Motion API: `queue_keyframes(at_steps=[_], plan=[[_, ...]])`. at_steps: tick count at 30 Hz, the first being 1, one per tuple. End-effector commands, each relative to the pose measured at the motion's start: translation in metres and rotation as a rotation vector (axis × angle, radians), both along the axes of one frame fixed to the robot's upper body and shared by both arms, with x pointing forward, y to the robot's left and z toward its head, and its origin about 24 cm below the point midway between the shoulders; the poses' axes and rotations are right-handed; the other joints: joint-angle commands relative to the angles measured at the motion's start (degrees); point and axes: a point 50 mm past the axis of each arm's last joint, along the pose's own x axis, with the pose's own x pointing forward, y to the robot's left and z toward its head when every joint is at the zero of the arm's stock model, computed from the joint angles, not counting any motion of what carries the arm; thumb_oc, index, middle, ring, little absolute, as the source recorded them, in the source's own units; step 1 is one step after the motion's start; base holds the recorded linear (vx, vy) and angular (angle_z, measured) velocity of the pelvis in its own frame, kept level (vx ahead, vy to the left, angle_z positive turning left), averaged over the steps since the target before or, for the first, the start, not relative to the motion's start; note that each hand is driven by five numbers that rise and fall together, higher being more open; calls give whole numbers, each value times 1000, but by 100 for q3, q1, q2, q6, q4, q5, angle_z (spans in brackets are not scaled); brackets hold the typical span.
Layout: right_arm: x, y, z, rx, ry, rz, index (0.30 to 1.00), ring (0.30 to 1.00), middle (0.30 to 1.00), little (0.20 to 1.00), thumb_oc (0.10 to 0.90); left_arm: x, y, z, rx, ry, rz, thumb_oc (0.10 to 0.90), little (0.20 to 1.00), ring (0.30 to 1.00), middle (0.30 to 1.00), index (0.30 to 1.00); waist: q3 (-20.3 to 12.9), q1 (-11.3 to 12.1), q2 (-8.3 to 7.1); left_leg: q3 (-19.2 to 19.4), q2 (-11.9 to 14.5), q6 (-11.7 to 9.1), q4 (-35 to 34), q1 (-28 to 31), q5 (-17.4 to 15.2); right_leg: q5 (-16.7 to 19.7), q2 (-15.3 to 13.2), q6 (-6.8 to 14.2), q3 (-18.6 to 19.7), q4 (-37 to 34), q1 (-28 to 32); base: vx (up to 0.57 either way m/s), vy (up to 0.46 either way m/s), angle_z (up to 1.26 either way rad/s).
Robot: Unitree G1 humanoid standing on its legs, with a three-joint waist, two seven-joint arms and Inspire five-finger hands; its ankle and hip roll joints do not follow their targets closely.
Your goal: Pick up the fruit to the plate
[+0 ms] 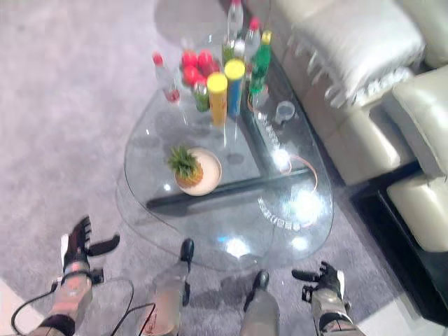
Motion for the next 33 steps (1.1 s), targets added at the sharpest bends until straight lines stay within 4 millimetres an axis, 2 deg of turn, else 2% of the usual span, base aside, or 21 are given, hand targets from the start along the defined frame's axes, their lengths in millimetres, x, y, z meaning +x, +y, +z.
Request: queue_keyframes(at_steps=[1,6,8,14,18,24,33], plan=[[-25,-12,-6,-10,128,10,900,900,900,900,800,14,18,12,88,34,-52,800,900,900,900,900,-243,-31,-419,238,198,-373,89,581,-537,923,-50,-60,167,-844,101,141,9,9],[-57,-1,-22,44,297,82,900,900,900,900,800,-27,7,-24,6,313,-118,800,900,900,900,900,-762,-102,-379,240,197,-373,-13,931,-592,926,-35,-36,178,-1004,488,143,12,7],[-62,2,-24,55,319,93,900,900,900,900,800,-32,4,-29,-26,347,-130,800,900,900,900,900,-840,-125,-367,250,196,-372,-13,984,-622,925,-31,-29,170,-1042,563,94,23,-7],[-80,14,-34,76,440,177,900,900,900,900,800,-63,-14,-53,-187,560,-151,800,900,900,900,900,-1150,-223,-333,328,210,-376,-13,1204,-748,902,-15,-14,148,-1218,876,78,35,-3],[-88,19,-37,93,491,202,900,900,900,900,800,-73,-21,-59,-241,621,-150,800,900,900,900,900,-1237,-249,-341,374,240,-369,-13,1300,-792,872,-4,-25,155,-1234,953,54,13,-3],[-88,26,-40,107,518,239,900,900,900,900,800,-86,-28,-66,-304,691,-161,800,900,900,900,900,-1320,-260,-338,443,291,-366,-13,1411,-839,848,2,-36,139,-1259,1039,16,0,-3],[-88,31,-41,106,544,289,900,900,900,900,800,-89,-35,-68,-344,723,-180,800,900,900,900,900,-1374,-269,-332,483,336,-360,-13,1507,-874,816,6,-46,121,-1252,1115,9,-2,-4]])
